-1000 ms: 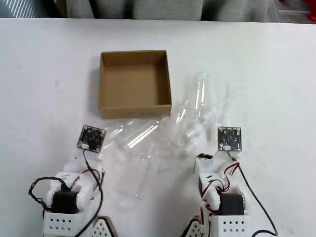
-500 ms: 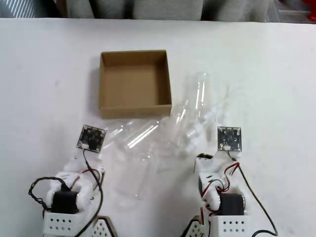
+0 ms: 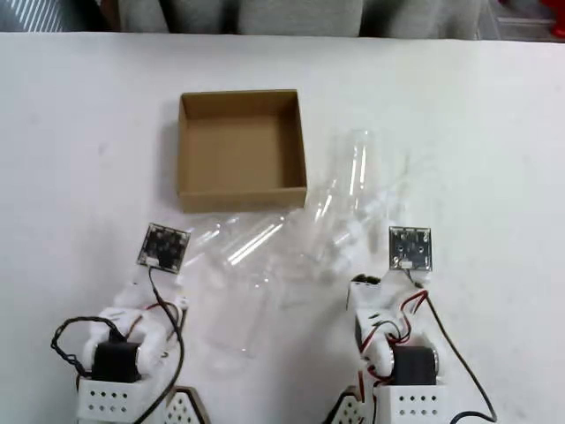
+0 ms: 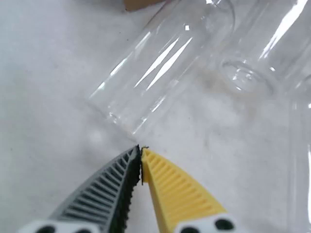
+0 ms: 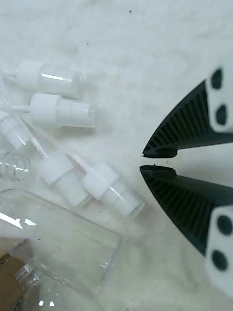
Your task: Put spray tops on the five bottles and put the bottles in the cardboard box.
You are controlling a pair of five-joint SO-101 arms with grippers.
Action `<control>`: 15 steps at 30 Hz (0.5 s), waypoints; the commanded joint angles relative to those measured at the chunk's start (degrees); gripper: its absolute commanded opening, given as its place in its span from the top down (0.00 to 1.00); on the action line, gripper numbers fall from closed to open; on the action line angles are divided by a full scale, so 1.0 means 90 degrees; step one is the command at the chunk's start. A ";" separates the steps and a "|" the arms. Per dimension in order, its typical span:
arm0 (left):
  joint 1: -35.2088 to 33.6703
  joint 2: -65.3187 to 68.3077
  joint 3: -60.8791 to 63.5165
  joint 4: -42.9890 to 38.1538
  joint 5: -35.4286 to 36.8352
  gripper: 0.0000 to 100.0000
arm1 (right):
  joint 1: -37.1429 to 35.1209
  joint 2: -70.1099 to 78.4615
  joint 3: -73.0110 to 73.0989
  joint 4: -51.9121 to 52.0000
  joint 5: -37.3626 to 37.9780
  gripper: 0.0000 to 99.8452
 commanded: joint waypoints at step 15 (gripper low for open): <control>-0.0063 -0.0034 -0.0029 -0.1368 -0.0029 0.98 | -0.0523 -0.0044 0.0039 -0.0151 -0.0010 0.98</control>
